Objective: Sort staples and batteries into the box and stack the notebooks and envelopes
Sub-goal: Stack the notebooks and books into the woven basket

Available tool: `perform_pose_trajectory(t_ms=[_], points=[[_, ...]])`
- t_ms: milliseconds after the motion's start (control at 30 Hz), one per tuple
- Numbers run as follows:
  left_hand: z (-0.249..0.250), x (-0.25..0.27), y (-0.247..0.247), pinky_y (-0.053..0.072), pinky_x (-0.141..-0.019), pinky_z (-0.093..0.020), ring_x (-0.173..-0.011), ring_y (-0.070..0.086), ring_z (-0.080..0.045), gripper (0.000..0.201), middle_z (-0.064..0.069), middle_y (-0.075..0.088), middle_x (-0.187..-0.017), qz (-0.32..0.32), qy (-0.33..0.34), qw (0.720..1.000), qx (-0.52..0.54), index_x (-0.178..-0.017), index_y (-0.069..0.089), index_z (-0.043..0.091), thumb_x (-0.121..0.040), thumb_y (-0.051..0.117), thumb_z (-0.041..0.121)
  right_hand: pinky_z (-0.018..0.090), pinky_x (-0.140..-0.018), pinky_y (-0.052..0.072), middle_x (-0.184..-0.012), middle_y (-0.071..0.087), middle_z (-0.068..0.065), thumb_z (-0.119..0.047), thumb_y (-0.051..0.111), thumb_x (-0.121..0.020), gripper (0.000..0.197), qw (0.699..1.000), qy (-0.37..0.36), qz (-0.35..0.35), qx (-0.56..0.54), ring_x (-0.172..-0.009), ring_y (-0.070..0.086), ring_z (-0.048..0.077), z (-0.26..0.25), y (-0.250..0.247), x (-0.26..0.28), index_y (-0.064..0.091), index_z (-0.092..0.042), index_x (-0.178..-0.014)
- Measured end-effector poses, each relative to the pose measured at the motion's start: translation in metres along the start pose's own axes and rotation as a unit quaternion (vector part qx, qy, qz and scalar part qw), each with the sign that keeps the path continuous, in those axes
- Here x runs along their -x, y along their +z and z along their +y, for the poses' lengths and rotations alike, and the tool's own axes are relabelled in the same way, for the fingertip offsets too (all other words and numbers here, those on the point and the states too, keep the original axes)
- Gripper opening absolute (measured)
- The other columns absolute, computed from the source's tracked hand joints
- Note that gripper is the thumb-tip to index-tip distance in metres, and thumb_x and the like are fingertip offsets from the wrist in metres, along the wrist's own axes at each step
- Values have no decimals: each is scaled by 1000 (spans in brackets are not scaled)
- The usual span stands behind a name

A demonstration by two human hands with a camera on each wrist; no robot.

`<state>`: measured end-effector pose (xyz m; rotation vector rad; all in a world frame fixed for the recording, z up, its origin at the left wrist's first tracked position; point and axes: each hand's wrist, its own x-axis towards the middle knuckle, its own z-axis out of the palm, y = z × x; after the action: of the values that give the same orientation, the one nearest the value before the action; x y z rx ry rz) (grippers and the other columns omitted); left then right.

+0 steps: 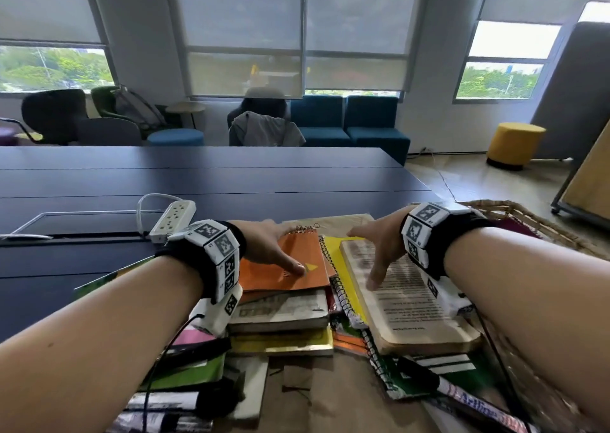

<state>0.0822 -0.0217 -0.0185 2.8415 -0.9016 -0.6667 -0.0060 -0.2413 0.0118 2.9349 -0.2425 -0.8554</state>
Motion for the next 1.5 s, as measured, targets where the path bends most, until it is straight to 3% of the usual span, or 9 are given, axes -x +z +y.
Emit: perform_pose_trajectory(t_ms=[200,333,567,833,967,1100,1167,1333,1500], points=[[0,-8,1,36,-115,-55,-139,35,-34,131,-10,37,-144,8,-32,998,-52,-160,15,40,-48,60,91,47,-112,39,-158,42,1,-52,91,-67,121,999,-7,-38,3,-142,43,29,1,-4,-15,17,-34,-161],[1,-11,0,32,-117,-57,-142,27,-34,133,-10,30,-149,19,-43,996,-74,-161,14,35,-49,61,91,42,-99,46,-133,55,-2,-55,91,-65,107,999,-2,-37,17,-113,55,24,1,-6,-18,34,-26,-150],[-5,-12,-1,36,-112,-53,-134,29,-29,103,-7,32,-141,98,-27,994,-27,-151,31,27,-69,75,72,47,-101,46,-136,53,0,-63,90,-60,109,998,-1,-37,54,-122,54,27,1,-8,-22,34,-26,-146],[-10,-13,-12,36,-108,-55,-107,49,-22,43,1,47,-110,187,4,982,34,-111,51,27,-93,52,66,44,-89,52,-114,60,-5,-59,94,-56,108,999,-22,13,-30,-99,61,19,17,-13,-16,30,-26,-137],[-4,-2,-23,31,-87,-39,-96,47,-19,39,0,51,-99,294,34,954,40,-96,51,20,-101,43,58,35,-84,50,-100,62,-12,-50,94,-63,82,990,-59,80,-100,-89,61,9,22,-29,-4,43,-26,-123],[2,13,-36,35,-81,-38,-86,50,-20,37,-1,52,-93,367,64,925,78,-91,51,18,-103,45,52,34,-81,59,-91,76,-7,-47,87,-76,39,984,-89,113,-105,-85,73,14,21,-54,29,69,-23,-101],[4,20,-43,35,-71,-34,-75,48,-17,36,1,51,-83,398,79,908,104,-82,48,20,-103,47,49,29,-76,57,-89,76,-7,-49,79,-84,32,981,-103,140,-83,-81,71,10,23,-65,50,71,-24,-101],[26,46,-60,35,-50,-9,-62,51,-8,37,2,53,-73,461,105,856,210,-81,47,17,-107,45,43,37,-81,56,-91,74,-4,-51,76,-86,32,962,-124,222,-96,-81,69,14,44,-71,95,68,-20,-94],[49,58,-70,41,-62,-31,-67,55,-11,31,5,57,-77,501,151,789,320,-83,49,26,-108,44,44,47,-86,56,-102,72,14,-39,77,-88,41,899,-134,352,-223,-89,70,28,77,-67,137,68,-4,-106]])
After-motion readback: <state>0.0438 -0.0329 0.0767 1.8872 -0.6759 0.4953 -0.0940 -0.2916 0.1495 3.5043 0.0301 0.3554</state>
